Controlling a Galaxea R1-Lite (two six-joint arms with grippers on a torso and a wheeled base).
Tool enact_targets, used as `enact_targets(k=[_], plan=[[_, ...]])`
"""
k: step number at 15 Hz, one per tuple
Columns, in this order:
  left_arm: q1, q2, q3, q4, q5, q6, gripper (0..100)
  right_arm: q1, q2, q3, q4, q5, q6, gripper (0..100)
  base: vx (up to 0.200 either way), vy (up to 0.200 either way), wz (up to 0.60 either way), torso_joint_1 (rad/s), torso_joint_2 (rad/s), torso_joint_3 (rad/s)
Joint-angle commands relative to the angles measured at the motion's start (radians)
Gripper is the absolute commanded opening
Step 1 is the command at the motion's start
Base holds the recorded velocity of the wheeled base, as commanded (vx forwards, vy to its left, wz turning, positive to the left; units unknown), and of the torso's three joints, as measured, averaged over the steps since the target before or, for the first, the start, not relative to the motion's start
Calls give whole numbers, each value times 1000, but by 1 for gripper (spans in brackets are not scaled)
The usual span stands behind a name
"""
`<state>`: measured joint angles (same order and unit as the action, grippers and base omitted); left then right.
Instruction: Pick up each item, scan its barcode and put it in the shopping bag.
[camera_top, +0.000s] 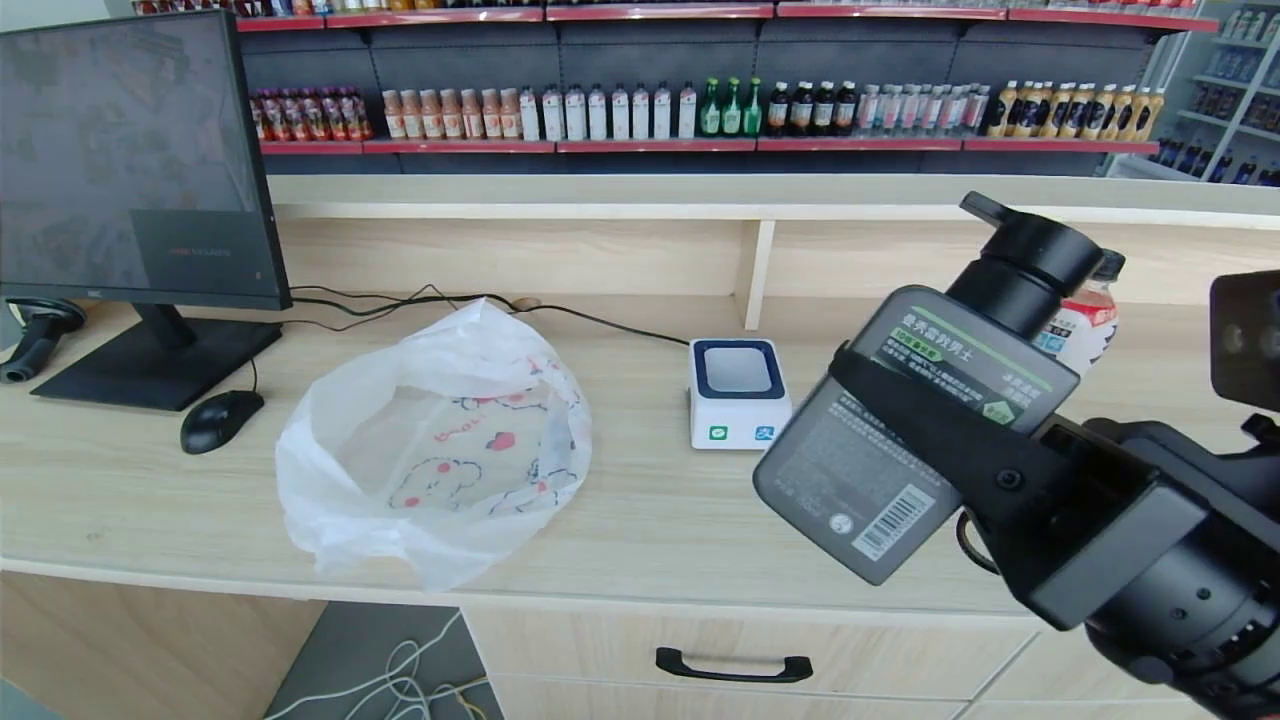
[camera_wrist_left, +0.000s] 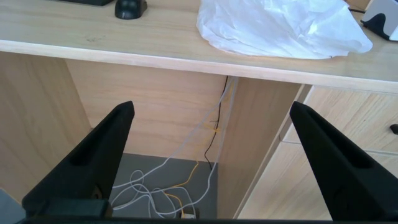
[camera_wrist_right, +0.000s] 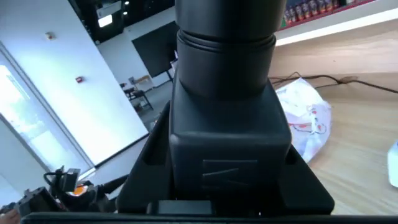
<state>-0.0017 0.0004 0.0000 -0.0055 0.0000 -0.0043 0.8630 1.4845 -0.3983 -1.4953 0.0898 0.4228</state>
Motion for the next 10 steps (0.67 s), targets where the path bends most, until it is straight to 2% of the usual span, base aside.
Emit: enact_targets(k=[1,2,10], plan=[[0,0,0,-1,0,0,100,80,43,-57,-17,-1,37,0,0,0,0,0,0,0],[0,0,0,-1,0,0,100,122,42,-51,-43,-7,79,0,0,0,0,0,0,0],[0,0,0,-1,0,0,100,159,22,-54,-75,-7,126,0,0,0,0,0,0,0]])
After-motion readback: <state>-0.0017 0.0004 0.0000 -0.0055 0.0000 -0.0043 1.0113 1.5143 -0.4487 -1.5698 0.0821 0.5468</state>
